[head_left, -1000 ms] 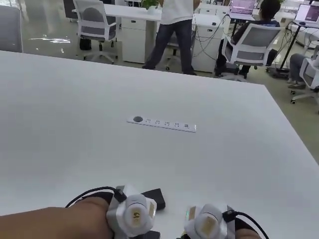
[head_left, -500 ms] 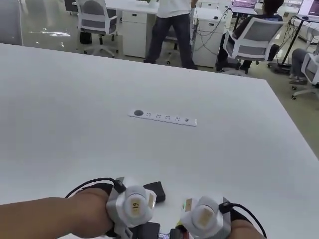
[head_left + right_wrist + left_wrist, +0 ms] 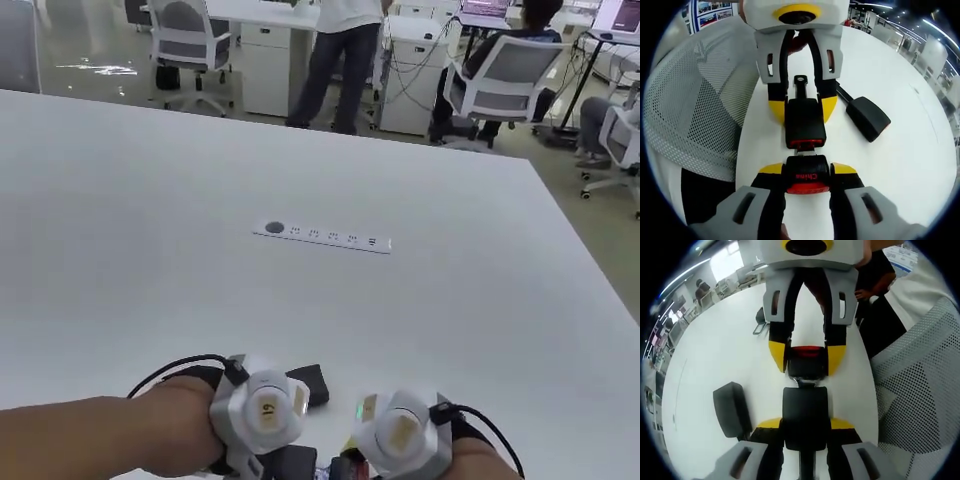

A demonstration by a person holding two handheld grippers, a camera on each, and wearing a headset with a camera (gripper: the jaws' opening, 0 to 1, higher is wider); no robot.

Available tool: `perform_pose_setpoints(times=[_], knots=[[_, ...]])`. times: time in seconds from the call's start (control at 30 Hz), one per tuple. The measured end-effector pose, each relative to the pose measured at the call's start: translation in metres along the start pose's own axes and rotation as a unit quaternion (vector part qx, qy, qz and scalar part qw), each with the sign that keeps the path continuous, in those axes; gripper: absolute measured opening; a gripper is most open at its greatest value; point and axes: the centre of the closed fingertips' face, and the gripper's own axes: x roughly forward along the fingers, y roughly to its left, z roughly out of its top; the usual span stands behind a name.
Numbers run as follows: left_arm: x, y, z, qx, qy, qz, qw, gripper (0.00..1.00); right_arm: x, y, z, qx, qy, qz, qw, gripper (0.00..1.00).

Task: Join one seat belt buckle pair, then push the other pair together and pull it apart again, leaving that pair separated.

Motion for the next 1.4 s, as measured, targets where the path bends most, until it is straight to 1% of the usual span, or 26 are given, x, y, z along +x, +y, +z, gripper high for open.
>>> perform_pose_setpoints(times=[0.1,0.17,0.2,0.23,0.43,0.57,0.67,0.7,0.77,0.83,0.93,1.27,1.4], knots=[[-0.0003,-0.0001,-0.0003,-0.007,-0.002,0.003,1.0000,0.32,0.0053,-0.0005,0.0061,-0.006,-0.003,0.001,1.0000,0.31],[-0.0005,0.0003,-0.0009,-0.009,-0.006,0.005,0.9999,0.32,0.0055,0.0008,0.0081,-0.007,-0.006,0.003,1.0000,0.31],[-0.0012,0.0008,-0.0024,-0.014,-0.007,0.008,0.9998,0.32,0.0048,0.0006,0.0074,-0.017,0.000,0.003,0.9999,0.31],[-0.0012,0.0008,-0.0024,-0.013,-0.008,0.008,0.9999,0.32,0.0044,0.0030,0.0076,-0.007,-0.001,0.005,1.0000,0.31],[-0.0008,0.0008,-0.0025,-0.010,-0.007,0.006,0.9999,0.32,0.0037,0.0029,0.0072,-0.008,-0.001,0.001,1.0000,0.31],[-0.0011,0.0008,-0.0027,-0.014,-0.011,0.003,0.9998,0.33,0.0046,0.0014,0.0066,-0.005,0.001,0.001,1.0000,0.31],[-0.0017,0.0007,-0.0033,-0.004,-0.012,0.003,0.9999,0.32,0.0035,0.0029,0.0063,-0.023,0.008,0.002,0.9997,0.31],[-0.0022,0.0006,-0.0033,-0.001,-0.013,0.002,0.9999,0.32,0.0035,0.0029,0.0059,-0.023,0.008,0.002,0.9997,0.31],[-0.0032,0.0003,-0.0030,-0.002,-0.020,0.003,0.9998,0.32,0.0045,0.0000,0.0049,-0.018,0.002,0.002,0.9998,0.31],[-0.0038,0.0019,-0.0038,-0.003,-0.028,0.007,0.9996,0.32,0.0038,-0.0026,0.0052,-0.008,-0.010,0.000,0.9999,0.31],[-0.0031,0.0045,-0.0043,-0.005,-0.031,0.010,0.9995,0.32,0.0035,-0.0013,0.0070,-0.009,-0.010,-0.002,0.9999,0.31],[-0.0026,0.0036,-0.0038,-0.010,-0.032,0.006,0.9994,0.32,0.0046,-0.0025,0.0054,-0.013,-0.010,-0.003,0.9999,0.31],[-0.0028,0.0030,-0.0038,-0.010,-0.030,0.006,0.9995,0.32,0.0050,-0.0035,0.0051,-0.011,-0.012,-0.002,0.9999,0.31]])
